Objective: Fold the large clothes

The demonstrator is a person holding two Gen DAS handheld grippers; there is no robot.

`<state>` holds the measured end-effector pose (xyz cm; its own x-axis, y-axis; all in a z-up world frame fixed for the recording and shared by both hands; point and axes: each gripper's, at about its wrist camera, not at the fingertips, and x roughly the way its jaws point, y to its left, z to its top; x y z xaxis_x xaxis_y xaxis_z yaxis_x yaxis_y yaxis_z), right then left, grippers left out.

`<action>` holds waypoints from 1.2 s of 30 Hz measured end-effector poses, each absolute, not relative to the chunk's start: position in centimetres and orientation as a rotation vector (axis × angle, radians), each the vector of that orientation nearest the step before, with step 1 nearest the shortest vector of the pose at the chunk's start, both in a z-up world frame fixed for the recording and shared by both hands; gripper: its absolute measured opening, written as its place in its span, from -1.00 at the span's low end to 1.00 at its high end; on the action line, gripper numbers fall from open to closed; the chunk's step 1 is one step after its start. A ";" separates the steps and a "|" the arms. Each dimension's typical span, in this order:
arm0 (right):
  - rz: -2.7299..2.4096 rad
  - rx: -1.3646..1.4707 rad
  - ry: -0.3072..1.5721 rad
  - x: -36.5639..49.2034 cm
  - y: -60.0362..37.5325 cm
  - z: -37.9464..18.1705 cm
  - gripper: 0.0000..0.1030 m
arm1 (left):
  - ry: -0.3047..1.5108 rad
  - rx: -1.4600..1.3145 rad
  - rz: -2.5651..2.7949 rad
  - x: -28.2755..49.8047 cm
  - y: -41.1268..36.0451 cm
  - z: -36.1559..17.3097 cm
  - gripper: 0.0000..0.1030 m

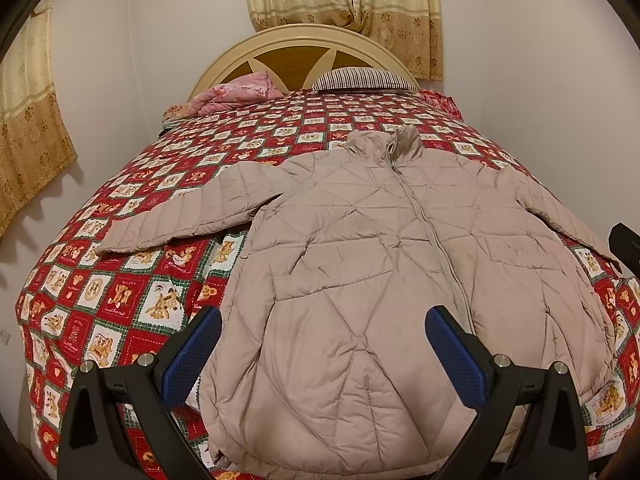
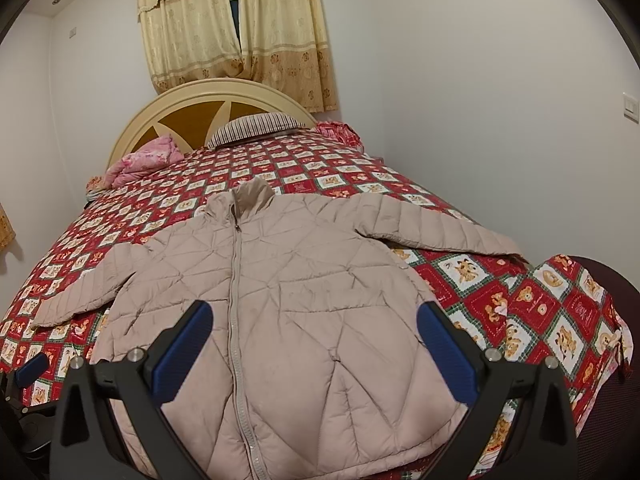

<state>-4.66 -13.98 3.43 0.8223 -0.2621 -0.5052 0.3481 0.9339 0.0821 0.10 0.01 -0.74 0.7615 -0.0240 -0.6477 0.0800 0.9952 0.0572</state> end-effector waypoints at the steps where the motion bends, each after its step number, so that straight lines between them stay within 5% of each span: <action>1: -0.326 0.175 0.510 -4.6 -13.9 3.5 1.00 | 0.703 0.083 -0.056 0.1 0.0 -0.7 0.98; 36: -0.330 0.213 0.540 -3.9 -14.3 2.0 1.00 | 0.733 0.066 -0.085 0.5 0.2 -2.6 0.98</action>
